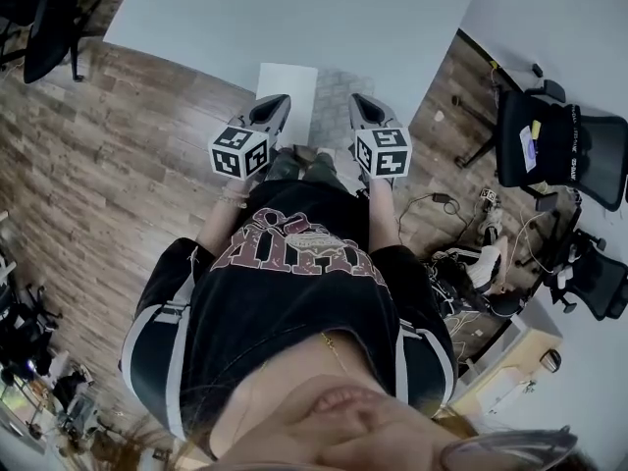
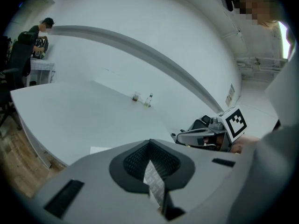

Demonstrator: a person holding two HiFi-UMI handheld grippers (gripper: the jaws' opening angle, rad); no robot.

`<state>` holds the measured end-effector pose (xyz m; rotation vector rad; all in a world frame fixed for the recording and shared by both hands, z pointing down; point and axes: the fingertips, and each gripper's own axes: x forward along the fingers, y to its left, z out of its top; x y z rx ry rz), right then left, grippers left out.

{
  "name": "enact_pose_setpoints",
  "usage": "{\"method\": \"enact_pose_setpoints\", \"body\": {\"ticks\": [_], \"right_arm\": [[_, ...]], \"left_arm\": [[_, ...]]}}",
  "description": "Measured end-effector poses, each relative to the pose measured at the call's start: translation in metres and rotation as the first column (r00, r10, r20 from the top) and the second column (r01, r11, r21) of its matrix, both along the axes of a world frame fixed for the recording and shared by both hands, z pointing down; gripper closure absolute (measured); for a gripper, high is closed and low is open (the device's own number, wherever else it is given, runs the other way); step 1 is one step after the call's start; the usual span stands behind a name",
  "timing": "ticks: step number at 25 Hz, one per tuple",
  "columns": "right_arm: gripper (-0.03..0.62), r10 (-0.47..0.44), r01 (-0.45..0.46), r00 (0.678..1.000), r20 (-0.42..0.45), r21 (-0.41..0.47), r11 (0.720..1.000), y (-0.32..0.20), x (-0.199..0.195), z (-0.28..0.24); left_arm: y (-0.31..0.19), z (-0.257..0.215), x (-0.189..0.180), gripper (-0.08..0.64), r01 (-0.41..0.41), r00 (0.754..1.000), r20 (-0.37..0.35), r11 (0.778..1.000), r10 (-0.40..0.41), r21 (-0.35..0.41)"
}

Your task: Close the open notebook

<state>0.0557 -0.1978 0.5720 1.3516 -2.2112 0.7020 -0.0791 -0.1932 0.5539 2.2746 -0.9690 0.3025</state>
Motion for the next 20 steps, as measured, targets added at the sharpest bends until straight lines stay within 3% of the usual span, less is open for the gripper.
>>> {"method": "enact_pose_setpoints", "body": {"ticks": [5,20], "right_arm": [[0.574,-0.048,0.047,0.998,-0.030,-0.048,0.998,0.000,0.003,0.020],[0.574,-0.072,0.062,0.996,-0.044,-0.194,0.979,0.016,0.014,0.084]], "left_arm": [[0.000,0.014,-0.003,0.514,0.024,0.999,0.040,1.000,-0.023,-0.018],[-0.001,0.063,-0.001,0.514,0.042,0.993,0.110,0.994,-0.030,-0.106]]}}
